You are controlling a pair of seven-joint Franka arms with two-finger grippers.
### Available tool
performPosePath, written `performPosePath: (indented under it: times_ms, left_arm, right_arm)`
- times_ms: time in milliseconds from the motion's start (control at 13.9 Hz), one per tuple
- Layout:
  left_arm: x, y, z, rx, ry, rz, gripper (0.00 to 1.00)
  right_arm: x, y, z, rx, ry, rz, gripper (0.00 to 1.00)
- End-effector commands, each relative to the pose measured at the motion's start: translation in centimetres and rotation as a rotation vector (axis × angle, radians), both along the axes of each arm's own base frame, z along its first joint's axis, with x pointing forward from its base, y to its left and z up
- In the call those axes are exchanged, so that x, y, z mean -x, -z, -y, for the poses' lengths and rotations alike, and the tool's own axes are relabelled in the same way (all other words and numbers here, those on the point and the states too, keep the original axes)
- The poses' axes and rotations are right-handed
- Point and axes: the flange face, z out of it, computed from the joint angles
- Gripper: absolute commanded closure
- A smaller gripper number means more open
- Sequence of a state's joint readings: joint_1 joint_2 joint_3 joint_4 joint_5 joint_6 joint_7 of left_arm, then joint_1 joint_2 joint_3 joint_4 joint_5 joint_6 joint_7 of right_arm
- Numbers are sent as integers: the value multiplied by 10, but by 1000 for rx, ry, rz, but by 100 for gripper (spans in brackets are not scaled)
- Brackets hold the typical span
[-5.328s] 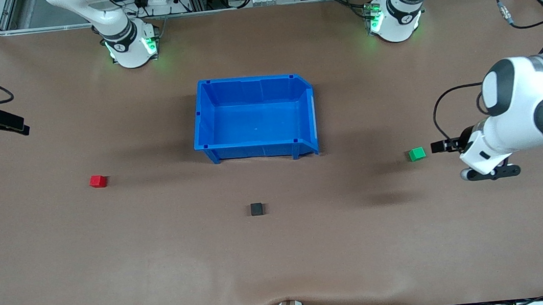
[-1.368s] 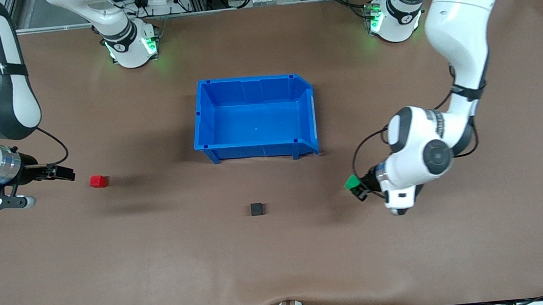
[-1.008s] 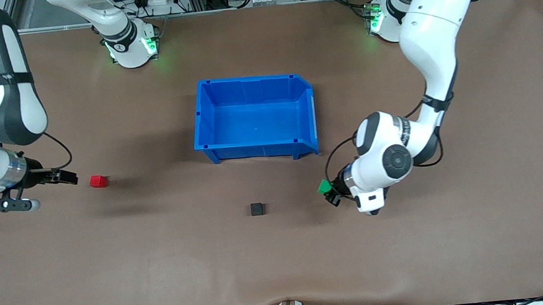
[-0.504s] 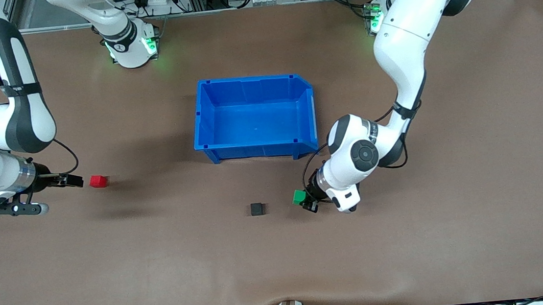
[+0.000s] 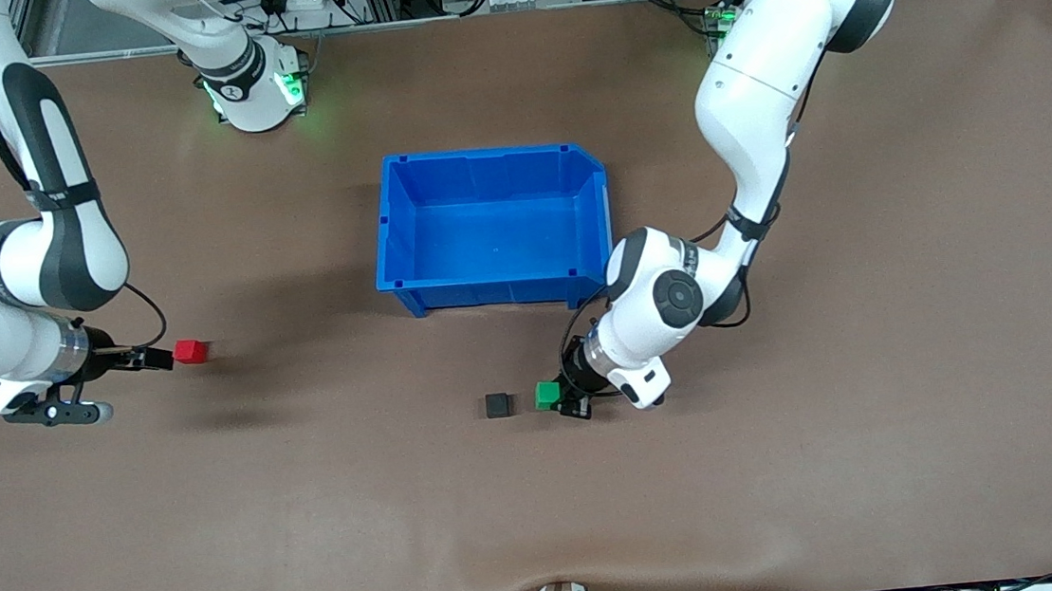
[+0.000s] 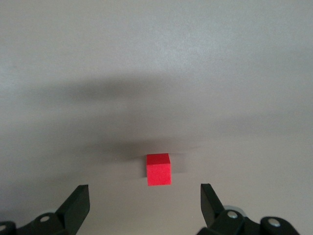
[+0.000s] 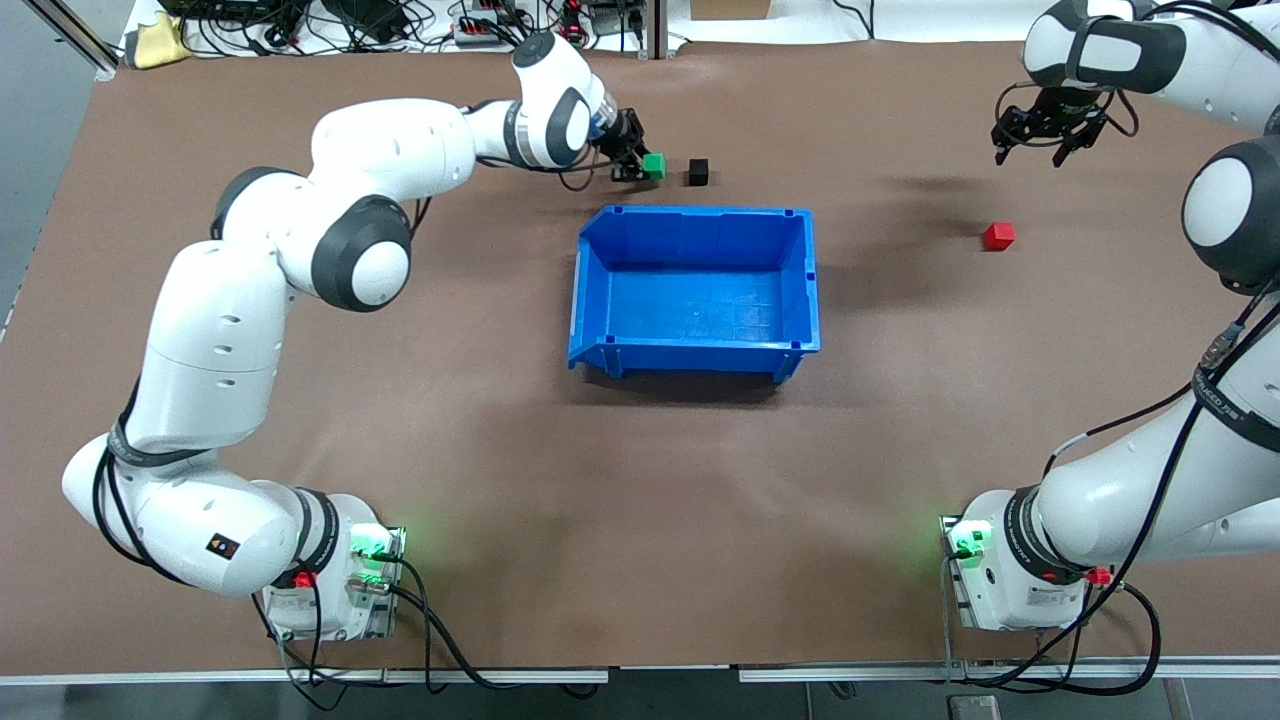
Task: Attach green and red cubes to black cube
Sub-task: 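Carry the green cube with the left gripper toward the black cube, then press the green cube against the black cube while the right gripper grasps red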
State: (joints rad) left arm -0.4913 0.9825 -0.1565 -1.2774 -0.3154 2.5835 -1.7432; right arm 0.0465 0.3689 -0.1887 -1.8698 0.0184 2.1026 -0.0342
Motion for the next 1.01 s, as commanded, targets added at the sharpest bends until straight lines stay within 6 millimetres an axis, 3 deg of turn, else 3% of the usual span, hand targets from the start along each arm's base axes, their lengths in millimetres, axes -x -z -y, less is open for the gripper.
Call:
performPosePath:
  times_ms: [0, 432, 720, 936]
  left_arm:
    - [-4, 6, 21, 45, -42, 14, 100]
    - [6, 14, 40, 56, -35, 27, 100]
    - [8, 22, 40, 58, -59, 25, 100]
    - [10, 25, 42, 57, -57, 21, 100]
  right_arm:
    - [0, 3, 10, -19, 14, 2, 0]
    - [1, 23, 19, -27, 38, -14, 0]
    - [2, 39, 28, -51, 78, -22, 0]
    - [0, 58, 25, -46, 71, -26, 0]
